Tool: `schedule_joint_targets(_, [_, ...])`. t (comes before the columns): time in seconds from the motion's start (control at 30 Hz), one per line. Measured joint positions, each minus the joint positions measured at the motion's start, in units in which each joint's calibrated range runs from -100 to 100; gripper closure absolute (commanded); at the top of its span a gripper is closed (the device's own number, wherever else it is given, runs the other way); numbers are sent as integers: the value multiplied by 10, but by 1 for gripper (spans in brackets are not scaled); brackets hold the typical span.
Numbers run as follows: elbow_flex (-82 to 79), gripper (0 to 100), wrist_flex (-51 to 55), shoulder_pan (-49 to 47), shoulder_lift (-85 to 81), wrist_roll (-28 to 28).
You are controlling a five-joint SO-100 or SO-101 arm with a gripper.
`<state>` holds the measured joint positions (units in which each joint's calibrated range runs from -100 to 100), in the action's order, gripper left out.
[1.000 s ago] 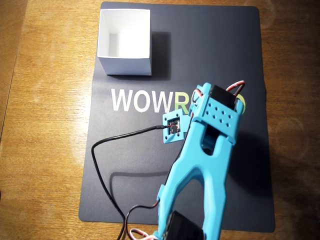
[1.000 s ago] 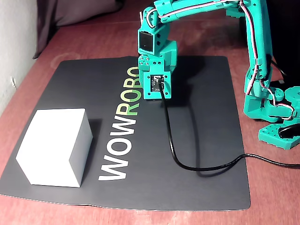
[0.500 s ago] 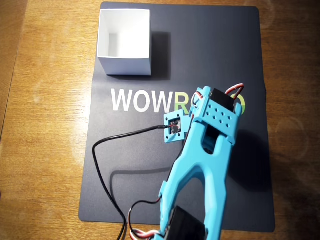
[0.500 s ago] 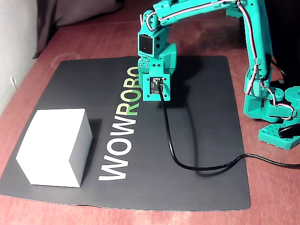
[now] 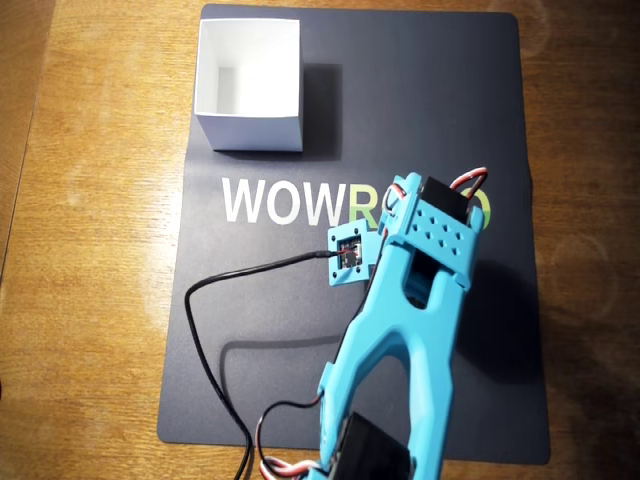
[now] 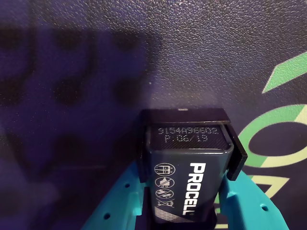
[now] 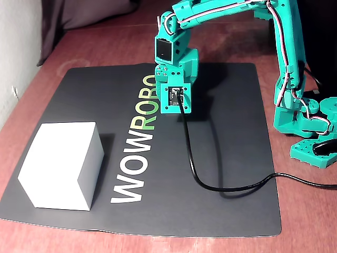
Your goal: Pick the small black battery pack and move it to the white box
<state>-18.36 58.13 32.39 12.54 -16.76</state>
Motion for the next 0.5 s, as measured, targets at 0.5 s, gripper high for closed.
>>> schedule_joint_targets(0.5, [-3,94,0,-23,-87,-2])
